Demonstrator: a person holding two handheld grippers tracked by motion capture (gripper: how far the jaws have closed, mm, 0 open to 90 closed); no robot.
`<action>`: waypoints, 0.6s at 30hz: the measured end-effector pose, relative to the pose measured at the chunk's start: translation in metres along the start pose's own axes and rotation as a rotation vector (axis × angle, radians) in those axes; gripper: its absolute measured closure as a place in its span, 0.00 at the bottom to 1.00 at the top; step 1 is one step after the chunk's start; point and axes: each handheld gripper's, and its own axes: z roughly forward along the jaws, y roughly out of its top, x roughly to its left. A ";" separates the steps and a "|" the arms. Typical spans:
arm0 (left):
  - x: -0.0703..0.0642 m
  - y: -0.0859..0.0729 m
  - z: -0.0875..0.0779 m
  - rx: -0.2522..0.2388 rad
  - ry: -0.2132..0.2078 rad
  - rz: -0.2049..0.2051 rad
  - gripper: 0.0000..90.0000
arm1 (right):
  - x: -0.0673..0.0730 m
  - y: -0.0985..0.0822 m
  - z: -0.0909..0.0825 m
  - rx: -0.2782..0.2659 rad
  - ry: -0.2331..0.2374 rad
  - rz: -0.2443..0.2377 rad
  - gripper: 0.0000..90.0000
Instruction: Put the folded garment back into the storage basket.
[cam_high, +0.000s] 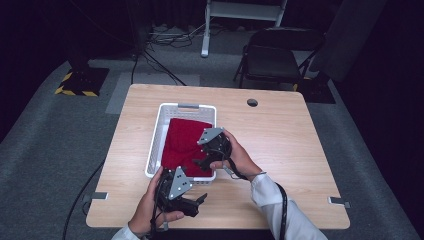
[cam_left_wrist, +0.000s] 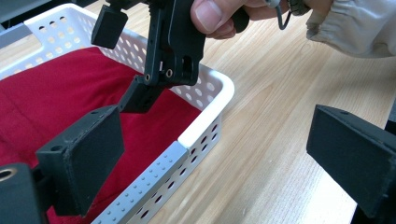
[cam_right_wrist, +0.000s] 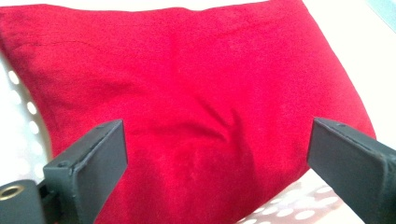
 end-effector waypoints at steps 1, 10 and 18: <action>-0.001 0.000 0.000 -0.002 -0.003 0.002 0.05 | 0.001 0.000 -0.001 0.000 -0.001 -0.003 0.06; -0.009 0.004 -0.001 -0.015 0.002 0.023 0.04 | 0.004 0.000 -0.011 -0.010 -0.002 -0.026 0.06; -0.014 0.007 -0.002 -0.026 -0.005 0.026 0.04 | 0.008 -0.001 -0.020 -0.015 -0.002 -0.047 0.06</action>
